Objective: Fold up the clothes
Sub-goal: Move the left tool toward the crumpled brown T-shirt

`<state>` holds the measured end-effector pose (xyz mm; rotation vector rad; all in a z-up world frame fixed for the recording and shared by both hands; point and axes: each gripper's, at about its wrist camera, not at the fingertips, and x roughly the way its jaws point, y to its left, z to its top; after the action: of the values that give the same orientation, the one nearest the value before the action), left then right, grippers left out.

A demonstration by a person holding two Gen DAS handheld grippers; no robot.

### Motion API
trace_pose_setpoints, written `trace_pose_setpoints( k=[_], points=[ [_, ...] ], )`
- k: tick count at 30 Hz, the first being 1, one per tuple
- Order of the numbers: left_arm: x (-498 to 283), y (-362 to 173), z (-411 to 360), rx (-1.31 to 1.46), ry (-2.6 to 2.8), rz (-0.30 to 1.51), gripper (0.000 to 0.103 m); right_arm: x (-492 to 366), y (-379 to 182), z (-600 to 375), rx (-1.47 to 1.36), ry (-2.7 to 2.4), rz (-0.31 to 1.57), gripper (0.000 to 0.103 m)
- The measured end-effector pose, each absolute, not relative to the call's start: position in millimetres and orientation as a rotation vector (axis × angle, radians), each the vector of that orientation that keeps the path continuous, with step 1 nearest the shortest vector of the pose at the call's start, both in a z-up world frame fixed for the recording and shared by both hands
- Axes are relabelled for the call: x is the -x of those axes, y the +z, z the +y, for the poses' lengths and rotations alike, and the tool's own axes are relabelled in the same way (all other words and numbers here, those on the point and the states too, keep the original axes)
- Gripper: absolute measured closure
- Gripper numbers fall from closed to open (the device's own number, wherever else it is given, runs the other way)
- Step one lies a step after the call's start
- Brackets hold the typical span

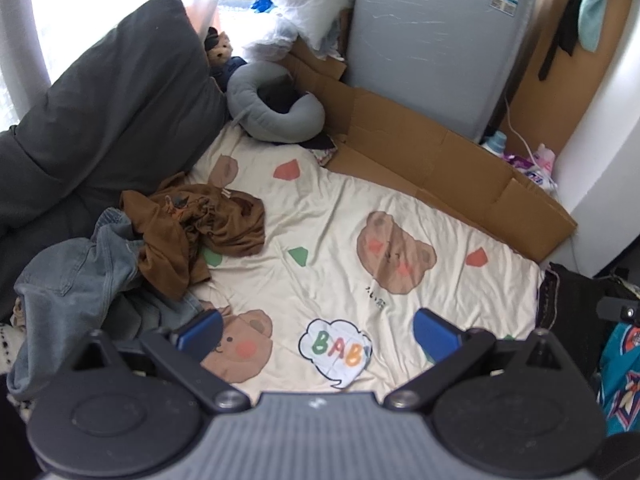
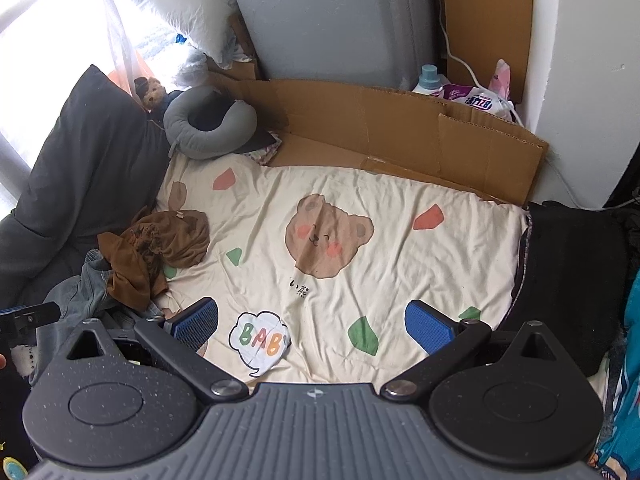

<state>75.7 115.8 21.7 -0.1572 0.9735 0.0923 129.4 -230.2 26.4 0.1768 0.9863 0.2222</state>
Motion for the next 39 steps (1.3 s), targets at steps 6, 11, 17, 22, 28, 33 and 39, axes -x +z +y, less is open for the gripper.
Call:
trace_pose_setpoints(
  k=[6,11,17,22,28,33,39],
  points=[
    [-89.1,17.2,133.9,0.173,0.111,0.950,0.001,-147.7,16.0,-233.5,-0.181,0.240,0.998,0.001],
    [-100.5,12.0,148.3,0.174,0.125,0.927,0.001,-163.6,1.9,-240.0,-0.195,0.238,1.010,0.001],
    [-112.8,-1.3,162.4,0.184,0.152,0.929,0.001,-185.6,-13.9,-244.8,-0.206,0.232,1.031,0.001],
    [-122.5,-12.4,172.8,0.187,0.187,0.922,0.002,-201.9,-21.2,-243.8,-0.200,0.226,1.033,0.001],
    [-134.1,-25.5,189.2,0.196,0.225,0.908,0.003,-220.2,-33.7,-238.7,-0.186,0.219,1.037,0.001],
    [-143.0,-40.6,203.7,0.204,0.259,0.909,0.003,-234.6,-47.3,-232.5,-0.176,0.236,1.037,0.001],
    [-150.8,-60.2,216.2,0.195,0.280,0.915,0.003,-248.0,-59.1,-223.3,-0.135,0.269,1.020,0.001]
  ],
)
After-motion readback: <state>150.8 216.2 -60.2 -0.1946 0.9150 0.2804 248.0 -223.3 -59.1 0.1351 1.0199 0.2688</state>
